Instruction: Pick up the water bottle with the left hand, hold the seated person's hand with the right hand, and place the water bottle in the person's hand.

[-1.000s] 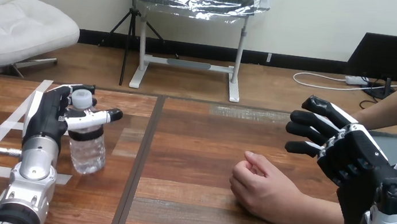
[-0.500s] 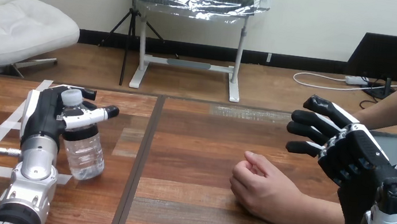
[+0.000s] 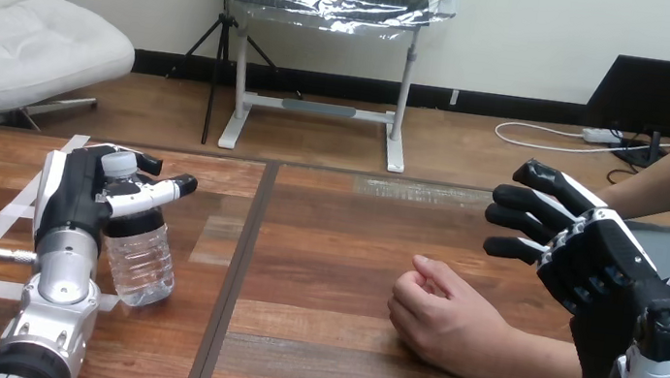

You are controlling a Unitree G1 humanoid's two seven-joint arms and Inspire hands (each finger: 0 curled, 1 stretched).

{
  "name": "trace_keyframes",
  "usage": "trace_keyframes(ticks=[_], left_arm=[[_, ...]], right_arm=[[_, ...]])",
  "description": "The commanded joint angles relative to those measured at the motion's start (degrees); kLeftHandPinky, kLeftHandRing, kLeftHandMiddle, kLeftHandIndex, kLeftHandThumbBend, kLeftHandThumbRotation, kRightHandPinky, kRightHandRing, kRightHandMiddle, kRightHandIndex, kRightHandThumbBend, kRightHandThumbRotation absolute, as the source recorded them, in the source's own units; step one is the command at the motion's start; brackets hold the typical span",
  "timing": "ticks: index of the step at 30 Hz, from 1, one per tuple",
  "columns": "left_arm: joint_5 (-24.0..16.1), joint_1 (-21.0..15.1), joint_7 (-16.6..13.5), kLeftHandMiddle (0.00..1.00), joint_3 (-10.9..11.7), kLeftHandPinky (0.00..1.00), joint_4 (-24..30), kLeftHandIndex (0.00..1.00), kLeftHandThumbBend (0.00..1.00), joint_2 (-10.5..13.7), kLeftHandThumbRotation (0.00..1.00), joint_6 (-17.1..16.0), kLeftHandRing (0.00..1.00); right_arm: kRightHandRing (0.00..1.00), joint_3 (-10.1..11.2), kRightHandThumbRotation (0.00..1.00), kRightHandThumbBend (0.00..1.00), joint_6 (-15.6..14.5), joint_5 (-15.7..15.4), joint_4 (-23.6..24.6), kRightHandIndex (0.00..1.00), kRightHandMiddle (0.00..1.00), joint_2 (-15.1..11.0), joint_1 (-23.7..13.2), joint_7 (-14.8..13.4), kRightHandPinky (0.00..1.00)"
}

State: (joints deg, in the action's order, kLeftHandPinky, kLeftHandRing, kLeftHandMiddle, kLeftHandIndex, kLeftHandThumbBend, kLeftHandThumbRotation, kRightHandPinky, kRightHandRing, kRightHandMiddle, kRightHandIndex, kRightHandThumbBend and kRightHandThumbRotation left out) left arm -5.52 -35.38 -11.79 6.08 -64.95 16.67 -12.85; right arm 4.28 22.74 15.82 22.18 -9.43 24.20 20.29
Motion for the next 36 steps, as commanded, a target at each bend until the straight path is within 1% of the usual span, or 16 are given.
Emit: trace_keyframes(ticks=[1,9,15,19,27,33,36], left_arm=[[-1.0,-3.1,-0.8,0.39,-1.0,0.29,2.5,0.41,0.7,-0.5,0.0,-1.5,0.34],[-1.3,-2.7,-1.3,0.4,-1.8,0.3,3.0,0.42,0.69,-0.4,0.0,-2.0,0.34],[-1.4,-2.3,-1.5,0.4,-1.6,0.31,3.7,0.42,0.69,-0.7,0.0,-2.2,0.35],[-1.6,-1.8,-1.7,0.4,-1.7,0.31,4.2,0.42,0.7,-0.7,0.0,-3.1,0.35],[-2.2,-1.1,-1.8,0.4,-1.9,0.32,5.4,0.42,0.7,-0.5,0.0,-5.0,0.36],[-2.8,-0.3,-2.0,0.41,-2.2,0.32,7.9,0.43,0.7,-0.3,0.0,-5.5,0.37],[-3.0,0.2,-2.1,0.41,-2.4,0.33,9.9,0.43,0.7,-0.2,0.0,-4.9,0.37]], right_arm=[[0.78,0.1,1.0,1.0,-0.2,0.3,2.2,0.81,0.79,-0.3,-2.3,-0.3,0.7],[0.78,0.0,1.0,1.0,-0.6,0.9,2.2,0.81,0.79,-0.4,-2.2,-0.2,0.7],[0.78,0.1,1.0,1.0,0.3,0.1,1.7,0.81,0.79,-0.2,-2.5,-0.2,0.7],[0.78,0.1,1.0,1.0,0.8,-0.2,1.1,0.81,0.79,-0.2,-2.7,-0.1,0.7],[0.78,0.1,1.0,1.0,0.6,-0.1,0.9,0.82,0.79,-0.2,-2.9,-0.1,0.7],[0.78,0.2,1.0,1.0,0.6,-0.6,0.6,0.81,0.79,-0.1,-3.1,-0.4,0.7],[0.78,0.3,1.0,1.0,1.0,-0.9,0.1,0.81,0.79,0.0,-3.4,-0.4,0.7]])
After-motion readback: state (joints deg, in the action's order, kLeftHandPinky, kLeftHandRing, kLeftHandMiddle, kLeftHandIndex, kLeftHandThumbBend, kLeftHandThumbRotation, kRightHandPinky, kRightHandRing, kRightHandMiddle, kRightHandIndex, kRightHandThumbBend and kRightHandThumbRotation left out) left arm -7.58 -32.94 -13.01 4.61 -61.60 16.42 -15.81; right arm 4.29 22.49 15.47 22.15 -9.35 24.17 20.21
